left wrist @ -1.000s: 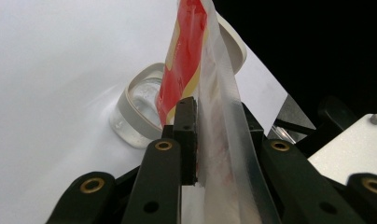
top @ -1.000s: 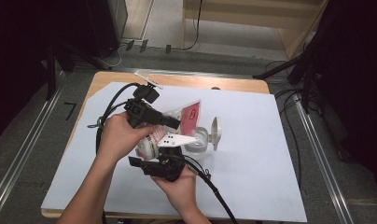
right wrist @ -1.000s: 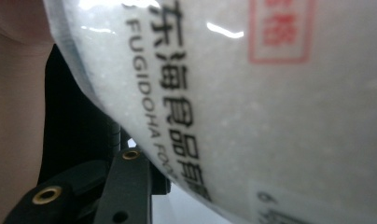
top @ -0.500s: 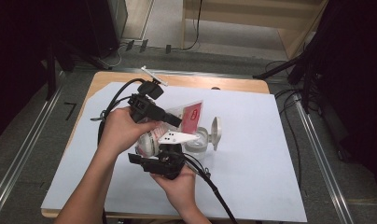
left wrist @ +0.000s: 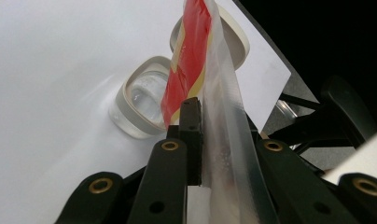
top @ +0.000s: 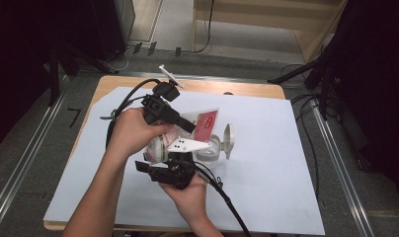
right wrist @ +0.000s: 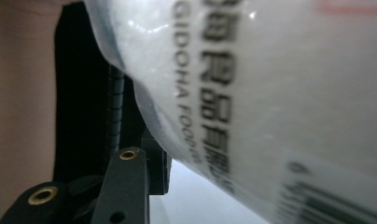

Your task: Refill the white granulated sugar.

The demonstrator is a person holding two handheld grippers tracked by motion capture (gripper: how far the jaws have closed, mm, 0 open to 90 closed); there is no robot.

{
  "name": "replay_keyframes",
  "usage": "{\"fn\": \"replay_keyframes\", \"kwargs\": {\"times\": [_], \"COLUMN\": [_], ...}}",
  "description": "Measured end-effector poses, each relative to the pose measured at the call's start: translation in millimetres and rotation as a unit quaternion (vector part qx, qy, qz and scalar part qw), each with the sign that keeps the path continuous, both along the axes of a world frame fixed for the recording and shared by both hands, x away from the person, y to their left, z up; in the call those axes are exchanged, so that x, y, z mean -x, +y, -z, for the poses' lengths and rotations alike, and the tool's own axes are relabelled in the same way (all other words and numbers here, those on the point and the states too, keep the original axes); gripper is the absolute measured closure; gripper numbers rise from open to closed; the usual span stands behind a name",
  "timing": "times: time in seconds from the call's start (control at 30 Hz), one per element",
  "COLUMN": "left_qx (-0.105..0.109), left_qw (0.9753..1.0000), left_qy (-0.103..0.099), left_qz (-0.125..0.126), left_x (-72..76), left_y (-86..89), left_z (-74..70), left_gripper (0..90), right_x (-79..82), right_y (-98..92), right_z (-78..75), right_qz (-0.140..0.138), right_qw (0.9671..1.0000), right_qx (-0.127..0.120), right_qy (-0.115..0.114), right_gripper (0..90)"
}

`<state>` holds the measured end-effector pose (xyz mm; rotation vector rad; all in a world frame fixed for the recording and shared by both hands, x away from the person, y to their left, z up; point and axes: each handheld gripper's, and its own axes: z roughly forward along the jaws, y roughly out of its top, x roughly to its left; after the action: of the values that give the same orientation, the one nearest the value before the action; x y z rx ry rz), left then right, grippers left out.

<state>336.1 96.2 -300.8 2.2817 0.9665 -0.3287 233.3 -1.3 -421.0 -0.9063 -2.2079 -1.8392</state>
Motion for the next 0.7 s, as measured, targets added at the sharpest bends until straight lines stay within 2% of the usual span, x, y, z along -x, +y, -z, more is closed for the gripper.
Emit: {"fn": "replay_keyframes", "kwargs": {"times": [0.1, 0.3, 0.7], "left_qx": [-0.003, 0.005, 0.003], "left_qw": [1.0000, 0.9995, 0.9994], "left_qy": [-0.008, -0.033, -0.034], "left_qz": [0.000, 0.000, 0.002], "left_x": [1.7, 5.6, 6.3], "left_y": [-1.5, -5.7, -5.2], "left_z": [-0.9, -3.7, -3.8], "left_gripper": [80.2, 78.7, 78.3], "right_x": [0.5, -0.2, -0.9], "right_y": [-0.7, -2.6, -3.0], "right_z": [0.1, -0.5, -0.6], "right_qz": [0.005, 0.008, 0.005], "right_qw": [1.0000, 0.9999, 0.9992], "right_qx": [0.002, -0.014, -0.033], "right_qy": [-0.003, 0.002, 0.023], "right_gripper": [62.6, 62.9, 62.9]}}
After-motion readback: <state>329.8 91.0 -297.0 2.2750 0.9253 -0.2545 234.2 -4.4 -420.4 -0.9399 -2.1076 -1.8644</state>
